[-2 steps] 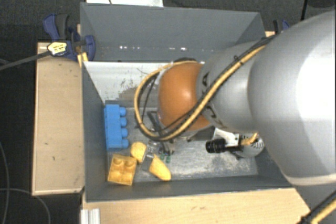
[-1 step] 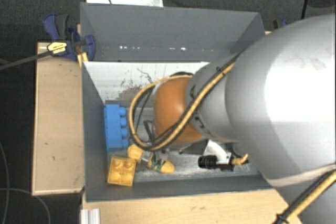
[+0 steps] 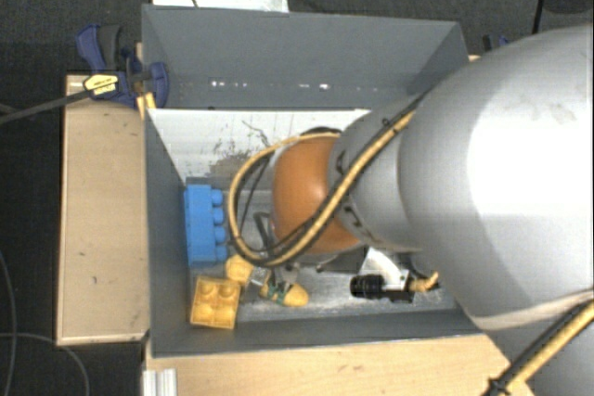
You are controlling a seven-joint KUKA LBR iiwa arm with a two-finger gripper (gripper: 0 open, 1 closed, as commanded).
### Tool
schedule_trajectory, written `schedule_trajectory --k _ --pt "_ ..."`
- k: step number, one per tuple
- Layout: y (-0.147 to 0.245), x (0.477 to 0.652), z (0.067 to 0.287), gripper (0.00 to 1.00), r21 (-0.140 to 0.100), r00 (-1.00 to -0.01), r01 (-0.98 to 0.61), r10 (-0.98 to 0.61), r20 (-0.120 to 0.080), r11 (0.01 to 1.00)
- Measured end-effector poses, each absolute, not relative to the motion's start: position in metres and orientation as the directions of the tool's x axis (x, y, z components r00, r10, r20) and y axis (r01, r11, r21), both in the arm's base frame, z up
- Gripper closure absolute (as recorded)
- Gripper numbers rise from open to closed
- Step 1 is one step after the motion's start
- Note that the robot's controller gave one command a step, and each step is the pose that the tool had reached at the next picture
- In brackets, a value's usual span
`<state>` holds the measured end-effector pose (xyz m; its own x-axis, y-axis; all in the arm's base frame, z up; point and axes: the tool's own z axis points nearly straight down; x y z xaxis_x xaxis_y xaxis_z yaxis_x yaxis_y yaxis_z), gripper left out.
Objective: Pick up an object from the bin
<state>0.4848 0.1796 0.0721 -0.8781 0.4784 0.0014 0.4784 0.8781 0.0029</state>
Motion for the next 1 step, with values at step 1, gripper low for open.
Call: schedule_trajectory --k 1 --pt "0.1789 0.4834 0.0765 1.00 -0.001 -0.878 0.478 0.478 0.003 0.878"
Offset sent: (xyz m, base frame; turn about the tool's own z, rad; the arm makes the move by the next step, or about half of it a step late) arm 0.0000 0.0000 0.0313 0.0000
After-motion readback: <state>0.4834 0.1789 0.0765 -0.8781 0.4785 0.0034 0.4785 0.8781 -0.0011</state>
